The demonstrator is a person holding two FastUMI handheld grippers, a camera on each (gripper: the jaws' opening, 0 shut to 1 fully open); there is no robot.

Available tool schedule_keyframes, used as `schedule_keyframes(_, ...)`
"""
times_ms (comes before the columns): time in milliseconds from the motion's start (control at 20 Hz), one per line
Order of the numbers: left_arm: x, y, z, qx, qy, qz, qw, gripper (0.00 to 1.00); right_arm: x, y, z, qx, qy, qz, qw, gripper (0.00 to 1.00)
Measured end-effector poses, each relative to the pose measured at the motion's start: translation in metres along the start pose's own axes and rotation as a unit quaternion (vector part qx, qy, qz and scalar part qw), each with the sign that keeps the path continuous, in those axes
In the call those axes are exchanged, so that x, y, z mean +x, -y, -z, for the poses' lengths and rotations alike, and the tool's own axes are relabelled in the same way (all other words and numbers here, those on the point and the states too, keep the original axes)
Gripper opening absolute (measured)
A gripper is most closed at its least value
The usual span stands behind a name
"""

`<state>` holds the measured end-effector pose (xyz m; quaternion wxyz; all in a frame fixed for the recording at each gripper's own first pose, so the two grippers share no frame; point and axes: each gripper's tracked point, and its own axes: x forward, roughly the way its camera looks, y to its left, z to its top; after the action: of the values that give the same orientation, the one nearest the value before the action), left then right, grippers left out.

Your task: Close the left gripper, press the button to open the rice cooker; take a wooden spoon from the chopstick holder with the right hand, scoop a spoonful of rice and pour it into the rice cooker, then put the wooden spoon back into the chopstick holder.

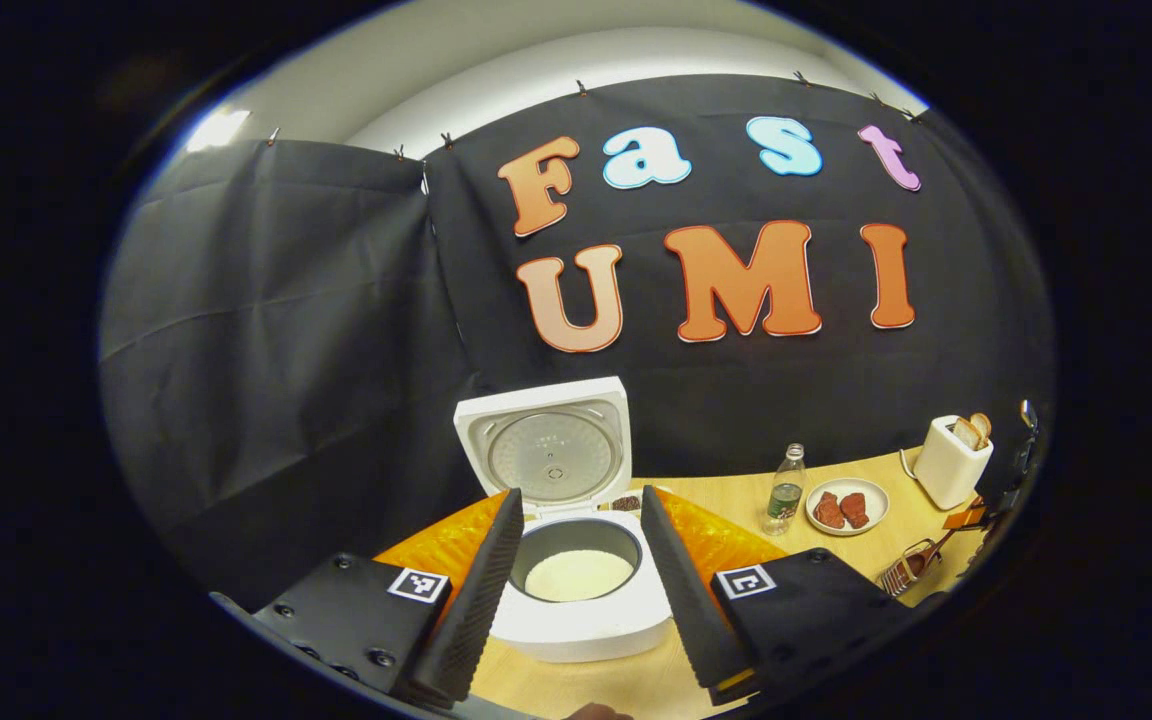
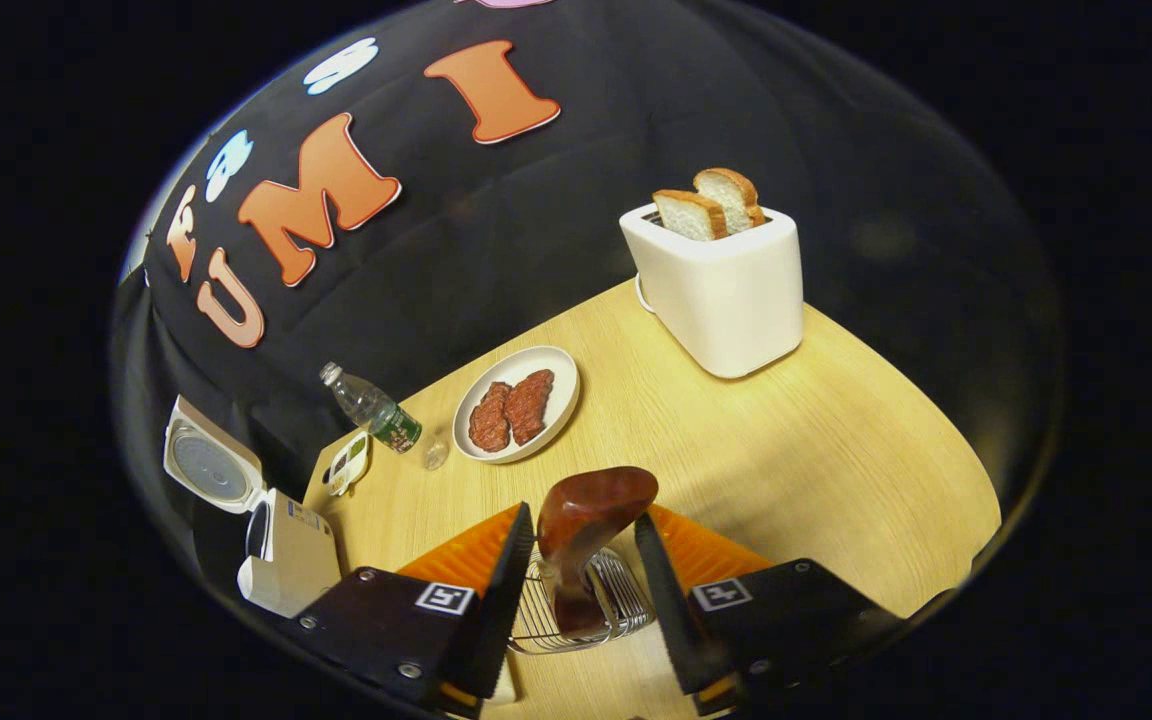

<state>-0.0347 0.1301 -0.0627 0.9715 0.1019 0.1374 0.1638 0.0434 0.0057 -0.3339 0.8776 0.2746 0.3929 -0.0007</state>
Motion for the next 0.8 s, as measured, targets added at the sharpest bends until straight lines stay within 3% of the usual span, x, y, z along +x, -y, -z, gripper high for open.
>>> schedule_keyframes(200,-0.006,0.001,-0.003,0.007,0.001,-0.011,1.000,0.83,-0.001,-0.009,0.003,0.023,-0.005,-0.019,1.000,0.24)
schedule_keyframes(300,-0.005,0.008,-0.003,0.010,0.003,-0.005,1.000,0.78,0.000,-0.008,0.004,0.028,-0.002,-0.019,0.999,0.19)
schedule_keyframes(350,-0.001,0.012,-0.004,0.010,0.004,0.000,1.000,0.82,0.000,-0.007,0.003,0.031,0.002,-0.015,0.999,0.19)
schedule_keyframes(450,0.003,0.021,-0.007,0.009,0.008,0.015,1.000,0.78,-0.005,-0.006,0.005,0.038,0.001,-0.004,0.999,0.16)
schedule_keyframes(500,0.007,0.026,-0.009,0.008,0.010,0.022,1.000,0.82,-0.009,-0.006,0.002,0.043,0.008,-0.001,0.999,0.13)
schedule_keyframes(550,0.011,0.029,-0.010,0.008,0.014,0.030,0.999,0.78,-0.014,-0.007,-0.003,0.048,0.017,0.001,0.999,0.12)
schedule_keyframes(600,0.013,0.032,-0.013,0.009,0.019,0.039,0.999,0.87,-0.020,-0.008,-0.008,0.051,0.029,0.002,0.998,0.12)
schedule_keyframes(650,0.016,0.034,-0.014,0.011,0.023,0.045,0.999,0.78,-0.027,-0.011,-0.015,0.054,0.042,0.003,0.998,0.11)
schedule_keyframes(700,0.021,0.034,-0.015,0.013,0.025,0.052,0.998,0.82,-0.034,-0.014,-0.022,0.055,0.057,0.005,0.997,0.11)
schedule_keyframes(800,0.029,0.032,-0.017,0.012,0.029,0.060,0.998,0.79,-0.050,-0.017,-0.033,0.051,0.083,0.016,0.995,0.11)
